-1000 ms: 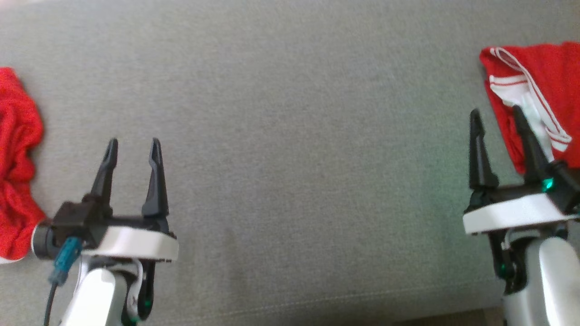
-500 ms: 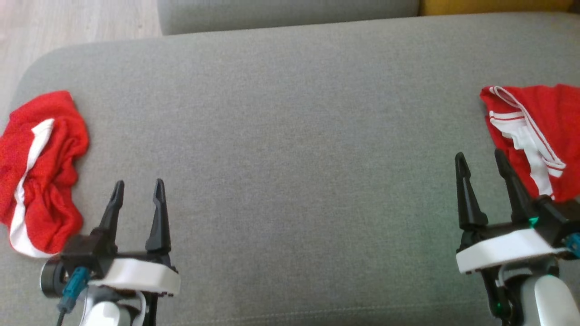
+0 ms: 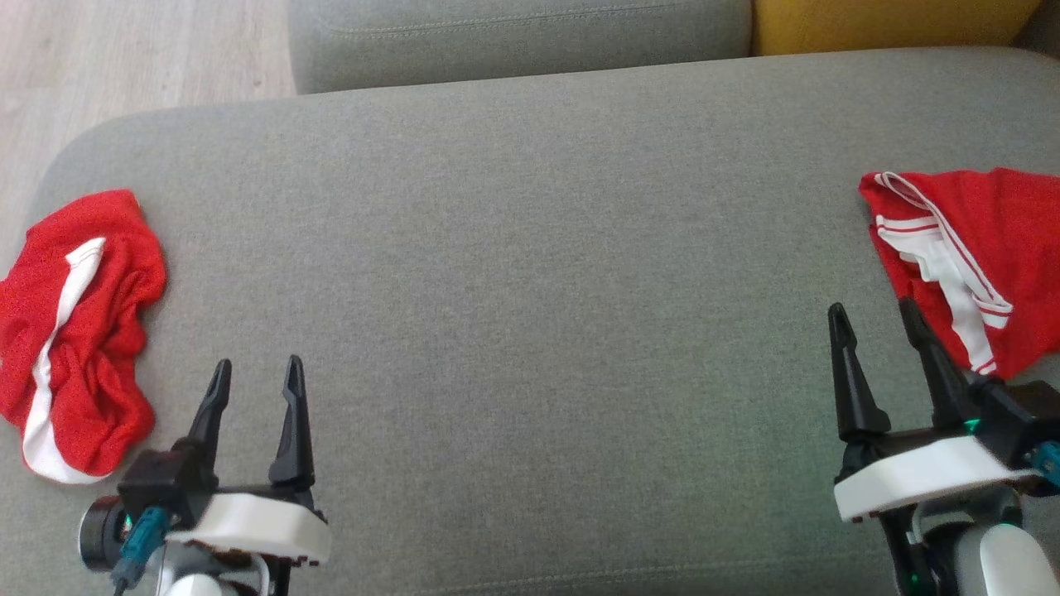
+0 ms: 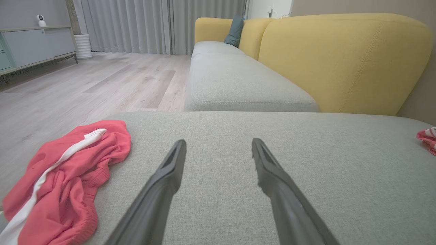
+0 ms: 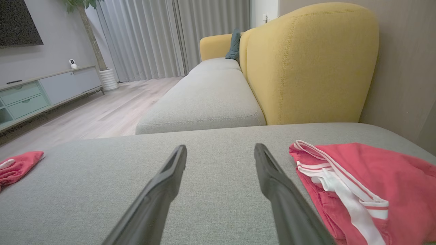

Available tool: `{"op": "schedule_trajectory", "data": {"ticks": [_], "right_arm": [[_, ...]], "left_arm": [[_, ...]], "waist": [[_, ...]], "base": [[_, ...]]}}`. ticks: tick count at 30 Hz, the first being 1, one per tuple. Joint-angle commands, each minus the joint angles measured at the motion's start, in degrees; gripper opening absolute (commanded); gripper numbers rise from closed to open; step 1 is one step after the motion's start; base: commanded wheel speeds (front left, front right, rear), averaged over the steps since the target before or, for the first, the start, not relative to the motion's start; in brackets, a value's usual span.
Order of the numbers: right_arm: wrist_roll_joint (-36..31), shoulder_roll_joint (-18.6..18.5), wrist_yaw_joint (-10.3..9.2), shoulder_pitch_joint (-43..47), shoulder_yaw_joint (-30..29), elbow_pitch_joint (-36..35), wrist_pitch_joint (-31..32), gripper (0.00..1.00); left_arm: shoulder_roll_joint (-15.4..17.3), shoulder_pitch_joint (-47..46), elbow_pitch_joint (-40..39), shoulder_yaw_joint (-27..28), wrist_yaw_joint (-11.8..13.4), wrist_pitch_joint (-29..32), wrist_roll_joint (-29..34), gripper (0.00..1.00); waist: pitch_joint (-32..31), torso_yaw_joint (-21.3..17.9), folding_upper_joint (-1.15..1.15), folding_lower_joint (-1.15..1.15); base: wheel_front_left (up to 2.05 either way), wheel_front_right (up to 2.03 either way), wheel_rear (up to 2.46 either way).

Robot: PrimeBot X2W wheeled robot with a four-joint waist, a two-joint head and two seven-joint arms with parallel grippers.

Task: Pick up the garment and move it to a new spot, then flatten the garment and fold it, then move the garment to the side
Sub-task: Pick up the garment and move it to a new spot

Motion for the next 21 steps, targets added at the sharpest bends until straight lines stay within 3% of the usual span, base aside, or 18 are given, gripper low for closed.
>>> {"op": "schedule_trajectory", "data": {"ticks": [1,21], "right_arm": [[0.33,-0.15,-0.05,-0.75,1.24,-2.39,-0.02,1.0],[0.65,-0.15,-0.05,-0.27,0.54,-2.76,0.01,1.0]], "left_arm": [[1.16,-1.43,-1.86,1.74,0.49,-0.03,-0.57,1.0],[1.56,-1.54,-1.72,0.83,0.83,0.34,-0.88,1.0]], "waist": [[-0.18,-0.08,0.0,0.01],[-0.63,0.35,0.0,0.01]], "base": [[0.0,0.0,0.0],[0.0,0.0,0.0]]}}
